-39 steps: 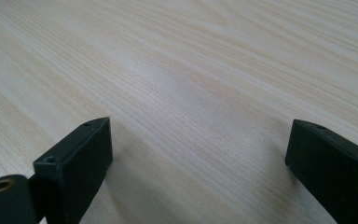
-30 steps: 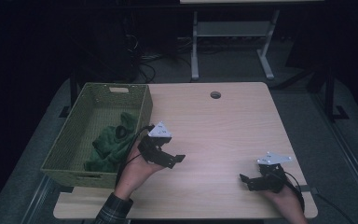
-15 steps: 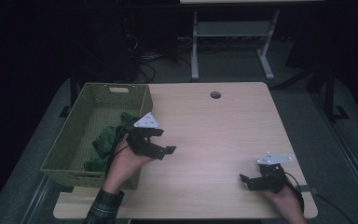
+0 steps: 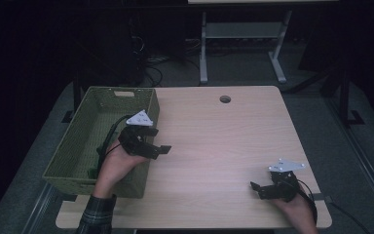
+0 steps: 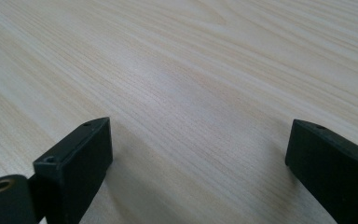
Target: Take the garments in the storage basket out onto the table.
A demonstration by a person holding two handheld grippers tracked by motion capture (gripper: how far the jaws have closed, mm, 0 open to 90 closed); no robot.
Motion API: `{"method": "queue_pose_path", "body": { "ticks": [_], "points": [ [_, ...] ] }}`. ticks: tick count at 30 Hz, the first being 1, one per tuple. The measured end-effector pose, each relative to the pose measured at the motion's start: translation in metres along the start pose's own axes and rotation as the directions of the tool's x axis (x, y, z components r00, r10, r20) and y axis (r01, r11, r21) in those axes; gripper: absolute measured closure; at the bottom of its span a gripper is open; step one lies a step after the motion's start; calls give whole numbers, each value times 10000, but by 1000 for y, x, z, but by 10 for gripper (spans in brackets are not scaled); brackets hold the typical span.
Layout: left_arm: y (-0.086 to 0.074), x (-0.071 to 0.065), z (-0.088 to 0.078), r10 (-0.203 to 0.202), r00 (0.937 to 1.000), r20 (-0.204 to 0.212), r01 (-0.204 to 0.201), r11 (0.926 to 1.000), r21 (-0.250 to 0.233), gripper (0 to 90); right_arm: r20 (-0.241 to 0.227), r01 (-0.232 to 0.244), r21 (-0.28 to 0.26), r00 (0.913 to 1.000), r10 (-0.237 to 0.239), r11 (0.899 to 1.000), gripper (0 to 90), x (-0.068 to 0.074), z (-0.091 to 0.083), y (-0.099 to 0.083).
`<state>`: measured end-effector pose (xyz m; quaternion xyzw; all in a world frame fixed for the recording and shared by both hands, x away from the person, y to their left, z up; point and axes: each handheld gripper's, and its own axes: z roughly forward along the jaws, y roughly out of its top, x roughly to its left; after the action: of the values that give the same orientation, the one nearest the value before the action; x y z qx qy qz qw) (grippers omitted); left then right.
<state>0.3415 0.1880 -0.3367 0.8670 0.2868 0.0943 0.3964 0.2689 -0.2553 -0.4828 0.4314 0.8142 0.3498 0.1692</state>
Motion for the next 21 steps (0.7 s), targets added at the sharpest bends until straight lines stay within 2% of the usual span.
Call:
{"method": "queue_pose_path", "body": {
  "ticks": [3, 7, 14, 19, 21],
  "points": [
    [-3, 5, -4, -44, 9999, -148, 43, 10000, -5, 201, 0, -1, -1, 10000, 1, 10000, 68, 0, 0, 0],
    [-8, 13, -11, -351, 9986, -386, 348, 9994, -66, 205, -2, -1, -3, 10000, 1, 10000, 69, 0, 0, 0],
    [-13, 20, -19, -369, 9978, -557, 371, 9993, 26, 211, -1, 1, -1, 10000, -1, 10000, 69, 0, 0, 0],
    [-18, 28, -27, -442, 9947, -925, 463, 9987, 202, 215, -2, -1, -5, 10000, 1, 10000, 69, 0, 0, 0],
    [-20, 32, -31, -511, 9940, -970, 525, 9986, 112, 215, 0, 0, -3, 10000, 0, 10000, 69, 0, 0, 0]
  ]
}}
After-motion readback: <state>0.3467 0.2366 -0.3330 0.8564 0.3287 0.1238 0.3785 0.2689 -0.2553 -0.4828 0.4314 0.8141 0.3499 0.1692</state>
